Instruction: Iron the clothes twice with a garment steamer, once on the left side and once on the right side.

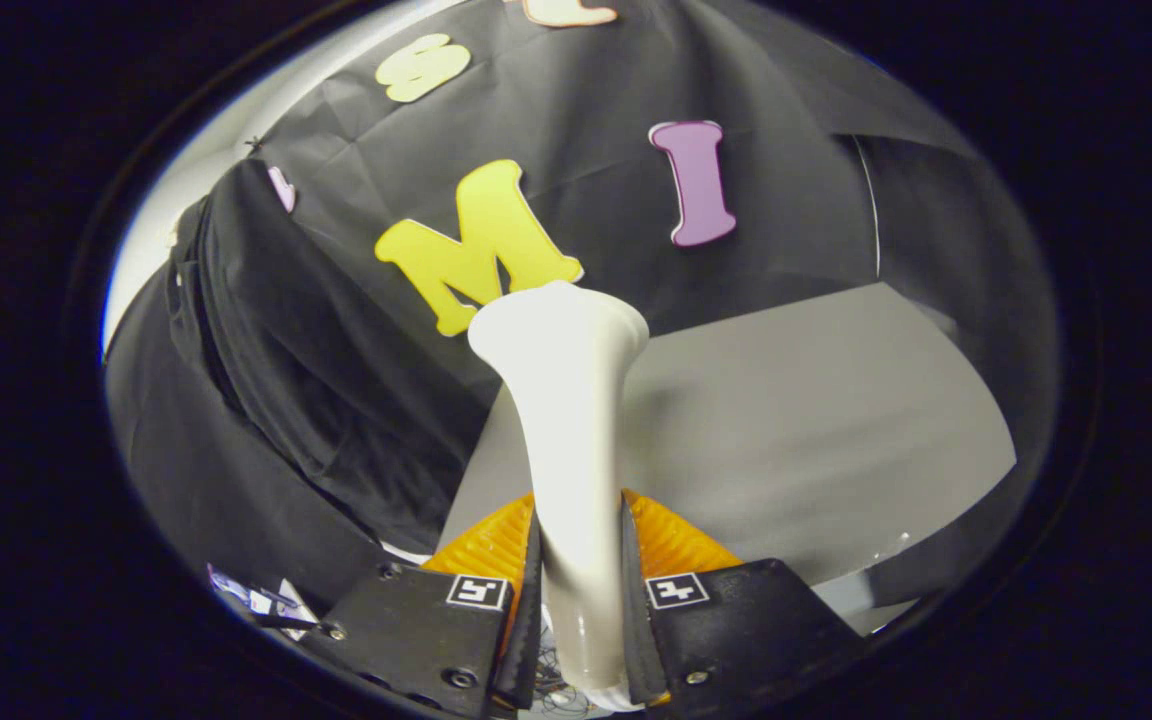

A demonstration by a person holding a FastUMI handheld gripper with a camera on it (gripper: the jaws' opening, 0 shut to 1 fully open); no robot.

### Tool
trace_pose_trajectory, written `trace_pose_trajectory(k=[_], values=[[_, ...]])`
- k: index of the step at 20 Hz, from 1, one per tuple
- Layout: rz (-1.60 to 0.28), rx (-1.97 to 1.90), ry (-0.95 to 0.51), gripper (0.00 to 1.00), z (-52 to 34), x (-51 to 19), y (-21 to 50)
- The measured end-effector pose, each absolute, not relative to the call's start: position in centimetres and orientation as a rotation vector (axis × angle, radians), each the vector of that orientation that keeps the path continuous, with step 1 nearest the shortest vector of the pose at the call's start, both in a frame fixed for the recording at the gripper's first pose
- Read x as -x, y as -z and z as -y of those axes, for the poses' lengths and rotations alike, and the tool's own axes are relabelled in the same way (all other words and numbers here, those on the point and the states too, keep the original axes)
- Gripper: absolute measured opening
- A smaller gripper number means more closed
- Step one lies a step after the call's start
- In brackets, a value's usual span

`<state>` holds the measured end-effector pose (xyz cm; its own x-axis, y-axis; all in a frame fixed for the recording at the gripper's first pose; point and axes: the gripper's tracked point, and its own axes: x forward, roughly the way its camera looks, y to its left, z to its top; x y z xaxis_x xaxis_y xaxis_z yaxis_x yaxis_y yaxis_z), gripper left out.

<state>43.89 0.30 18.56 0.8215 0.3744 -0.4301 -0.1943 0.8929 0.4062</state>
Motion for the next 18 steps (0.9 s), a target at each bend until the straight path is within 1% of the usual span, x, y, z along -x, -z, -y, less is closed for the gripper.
trace_pose_trajectory(k=[8, 18], values=[[-0.308, -0.258, -0.295, 0.37, -7.6, -37.7, -26.6], [-0.083, -0.147, -0.221, 0.37, -16.3, -35.0, -34.4]])
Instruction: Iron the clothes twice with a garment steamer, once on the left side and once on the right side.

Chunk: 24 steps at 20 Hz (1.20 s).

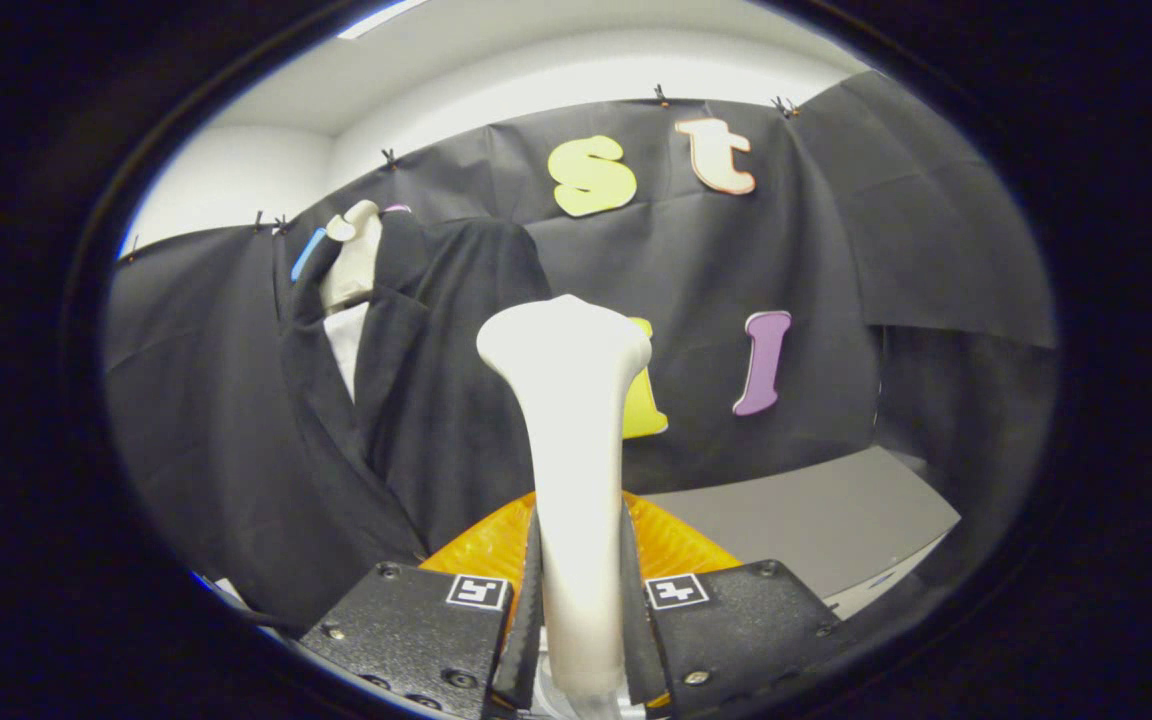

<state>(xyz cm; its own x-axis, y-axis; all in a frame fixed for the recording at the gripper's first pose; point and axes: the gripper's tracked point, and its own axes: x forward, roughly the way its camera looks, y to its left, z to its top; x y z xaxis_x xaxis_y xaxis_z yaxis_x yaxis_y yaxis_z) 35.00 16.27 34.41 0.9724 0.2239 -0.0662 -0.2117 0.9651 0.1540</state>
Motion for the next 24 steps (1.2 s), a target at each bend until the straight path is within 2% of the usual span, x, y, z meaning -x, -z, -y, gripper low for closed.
trace_pose_trajectory(k=[6, 12, 24], values=[[0.025, -0.062, -0.173, 0.37, -22.0, -34.9, -38.0], [0.046, -0.017, -0.150, 0.37, -26.6, -36.3, -39.0], [0.029, 0.041, -0.089, 0.37, -28.4, -37.4, -37.0]])
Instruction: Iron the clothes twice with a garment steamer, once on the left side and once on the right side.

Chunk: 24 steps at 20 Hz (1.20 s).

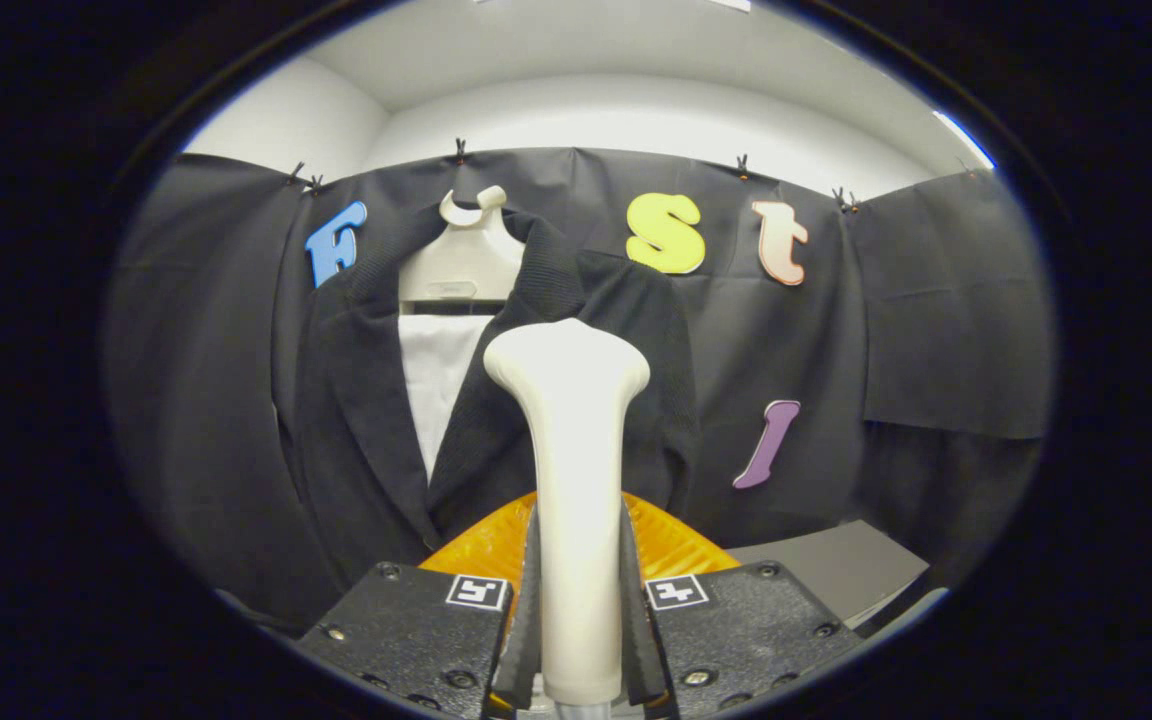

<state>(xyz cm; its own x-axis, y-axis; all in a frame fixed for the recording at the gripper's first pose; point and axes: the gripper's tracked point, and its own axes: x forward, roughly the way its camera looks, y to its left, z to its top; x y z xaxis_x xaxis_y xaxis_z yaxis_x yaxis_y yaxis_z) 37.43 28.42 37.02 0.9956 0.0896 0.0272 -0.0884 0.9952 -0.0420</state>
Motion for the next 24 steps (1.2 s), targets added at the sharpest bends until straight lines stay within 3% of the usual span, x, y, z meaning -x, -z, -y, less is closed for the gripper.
trace_pose_trajectory(k=[24], values=[[-0.092, 0.068, -0.059, 0.37, -28.7, -37.6, -25.2]])
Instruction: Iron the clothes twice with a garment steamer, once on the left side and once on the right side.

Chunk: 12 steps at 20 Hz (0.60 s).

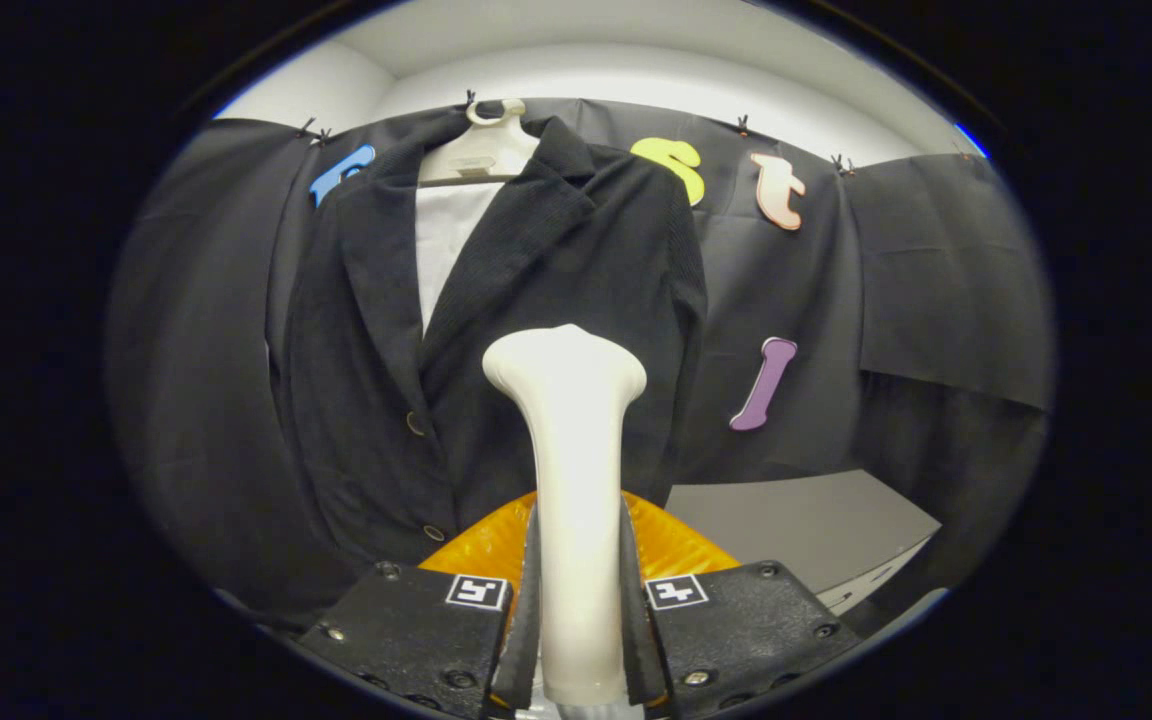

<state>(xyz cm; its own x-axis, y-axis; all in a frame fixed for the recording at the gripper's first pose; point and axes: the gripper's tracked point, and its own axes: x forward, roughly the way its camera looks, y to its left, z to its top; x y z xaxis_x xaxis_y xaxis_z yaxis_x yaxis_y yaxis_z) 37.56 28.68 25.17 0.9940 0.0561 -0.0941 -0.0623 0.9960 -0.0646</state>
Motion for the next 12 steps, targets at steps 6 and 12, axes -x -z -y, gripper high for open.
trace_pose_trajectory(k=[6, 12], values=[[-0.125, 0.083, -0.056, 0.37, -28.7, -37.5, -22.2], [-0.155, 0.096, -0.056, 0.37, -28.5, -37.0, -19.4]])
